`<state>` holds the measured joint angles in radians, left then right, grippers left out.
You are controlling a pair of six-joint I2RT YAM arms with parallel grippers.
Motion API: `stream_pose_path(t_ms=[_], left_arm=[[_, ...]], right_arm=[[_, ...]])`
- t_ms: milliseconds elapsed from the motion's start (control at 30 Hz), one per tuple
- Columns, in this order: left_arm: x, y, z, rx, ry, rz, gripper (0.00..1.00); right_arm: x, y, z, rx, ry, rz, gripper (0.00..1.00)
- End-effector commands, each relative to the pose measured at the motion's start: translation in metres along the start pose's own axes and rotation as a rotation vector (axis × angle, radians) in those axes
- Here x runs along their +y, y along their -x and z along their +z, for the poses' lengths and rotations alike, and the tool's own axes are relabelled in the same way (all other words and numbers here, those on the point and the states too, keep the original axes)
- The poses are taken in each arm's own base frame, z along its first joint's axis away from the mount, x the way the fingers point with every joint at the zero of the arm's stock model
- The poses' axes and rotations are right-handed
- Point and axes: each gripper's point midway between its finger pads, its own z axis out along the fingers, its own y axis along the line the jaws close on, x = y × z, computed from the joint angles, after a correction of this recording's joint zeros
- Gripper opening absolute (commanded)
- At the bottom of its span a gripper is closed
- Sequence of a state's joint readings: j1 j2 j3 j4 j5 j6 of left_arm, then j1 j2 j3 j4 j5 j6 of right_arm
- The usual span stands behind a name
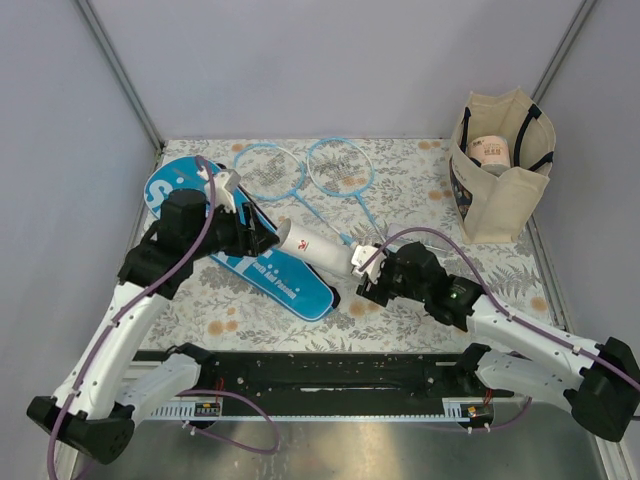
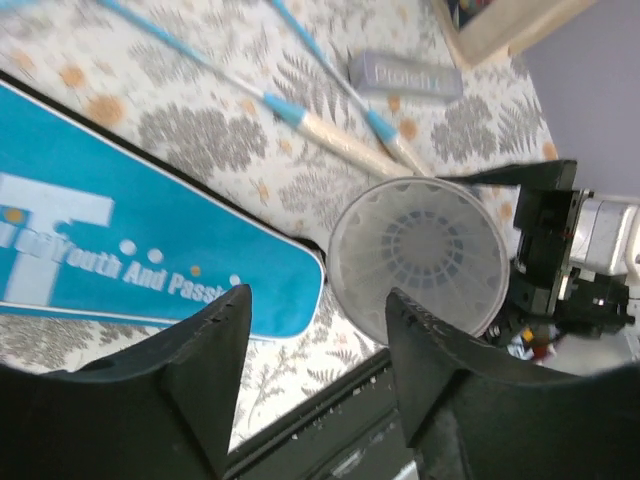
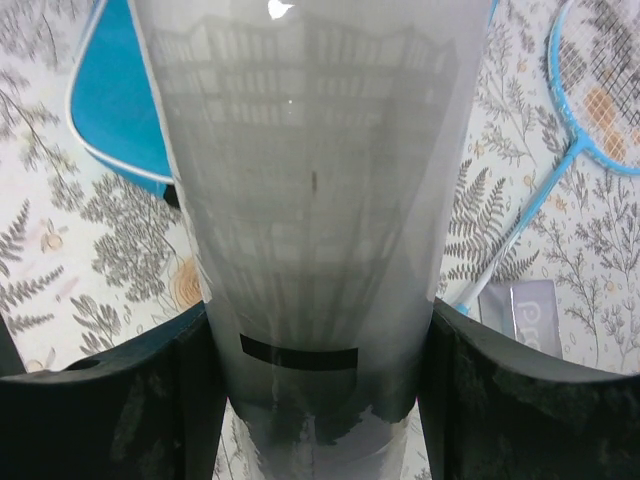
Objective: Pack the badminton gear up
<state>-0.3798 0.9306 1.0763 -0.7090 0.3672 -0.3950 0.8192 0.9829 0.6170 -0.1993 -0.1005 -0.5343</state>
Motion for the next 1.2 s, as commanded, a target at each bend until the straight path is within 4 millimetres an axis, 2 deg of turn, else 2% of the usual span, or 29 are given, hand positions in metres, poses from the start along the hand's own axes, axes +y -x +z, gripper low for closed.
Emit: stream_pose_path(t_ms=[0,100,167,267,333,400,467,600,767,833,967,1167], left_arm=[[-0.011,0.067,-0.048,-0.287,0.097,0.076,0.65],[-0.005,0.092,-0.077,-0.426,0.193,0.093,0.78],[-0.004,0.1,-0.091,-0.475,0.221,0.105,0.86],[-0.011,0.1,-0.1,-0.505,0.192,0.113,0.9],[-0.025,0.097,-0.099,-0.514,0.102,0.133,0.93],[-0.044,0.085,-0.09,-0.483,-0.031,0.171,0.94],[-0.055,0.076,-0.081,-0.463,-0.122,0.189,0.96],[-0.062,0.071,-0.067,-0.465,-0.207,0.184,0.97],[-0.073,0.071,-0.046,-0.437,-0.313,0.15,0.98],[-0.079,0.069,-0.038,-0.41,-0.369,0.145,0.98],[-0.088,0.064,-0.022,-0.401,-0.484,0.143,0.99],[-0.097,0.064,-0.014,-0.405,-0.585,0.115,0.97]], right_arm=[[-0.02,0.079,-0.015,-0.272,-0.061,0.094,0.41],[-0.031,0.086,-0.021,-0.292,-0.126,0.247,0.38],[-0.033,0.095,-0.024,-0.314,-0.126,0.341,0.38],[-0.031,0.111,-0.024,-0.371,-0.096,0.421,0.38],[-0.03,0.119,-0.02,-0.381,-0.075,0.478,0.38],[-0.035,0.129,-0.016,-0.385,-0.081,0.645,0.37],[-0.036,0.142,-0.011,-0.371,-0.049,0.735,0.37],[-0.015,0.177,-0.004,-0.422,0.148,0.808,0.4],[0.003,0.214,-0.013,-0.564,0.289,0.84,0.41],[0.009,0.222,-0.018,-0.609,0.341,0.857,0.42],[0.019,0.224,-0.014,-0.611,0.405,0.885,0.46],[0.037,0.217,-0.01,-0.588,0.483,0.871,0.52]])
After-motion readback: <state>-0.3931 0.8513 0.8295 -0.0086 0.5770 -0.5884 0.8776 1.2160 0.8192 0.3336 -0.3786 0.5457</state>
